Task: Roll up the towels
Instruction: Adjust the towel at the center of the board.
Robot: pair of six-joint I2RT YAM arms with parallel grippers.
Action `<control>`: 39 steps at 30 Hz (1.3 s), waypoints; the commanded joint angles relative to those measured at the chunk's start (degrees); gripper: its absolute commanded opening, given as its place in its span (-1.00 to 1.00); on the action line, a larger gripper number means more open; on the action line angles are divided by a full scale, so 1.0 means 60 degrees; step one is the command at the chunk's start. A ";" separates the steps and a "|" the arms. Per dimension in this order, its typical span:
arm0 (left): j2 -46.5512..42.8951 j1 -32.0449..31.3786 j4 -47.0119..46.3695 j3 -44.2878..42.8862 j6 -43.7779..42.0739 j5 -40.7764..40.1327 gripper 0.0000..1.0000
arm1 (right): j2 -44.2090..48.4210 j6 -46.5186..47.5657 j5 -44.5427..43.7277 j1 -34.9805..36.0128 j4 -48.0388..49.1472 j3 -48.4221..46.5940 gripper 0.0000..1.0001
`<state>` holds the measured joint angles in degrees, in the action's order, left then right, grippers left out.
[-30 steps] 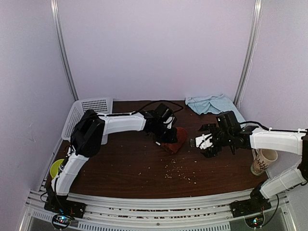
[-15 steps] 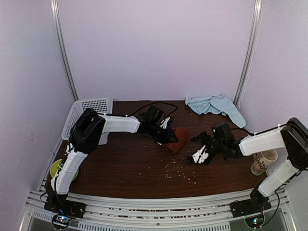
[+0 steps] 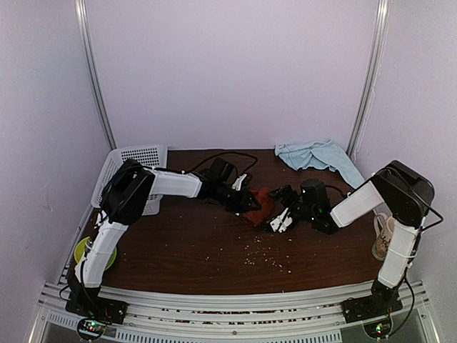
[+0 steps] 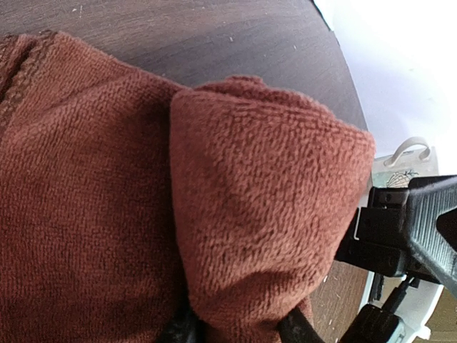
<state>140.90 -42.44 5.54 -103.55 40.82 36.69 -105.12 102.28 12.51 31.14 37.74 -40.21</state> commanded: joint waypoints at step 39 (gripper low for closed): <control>-0.5480 0.0186 0.1539 0.3667 -0.4133 -0.3708 0.66 | -0.1172 -0.2875 0.0282 0.0656 -1.1897 -0.5516 -0.47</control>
<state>113.82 -40.93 20.47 -86.30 20.49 19.86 -110.78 90.37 11.33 34.37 -14.02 -69.06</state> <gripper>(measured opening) 0.828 0.266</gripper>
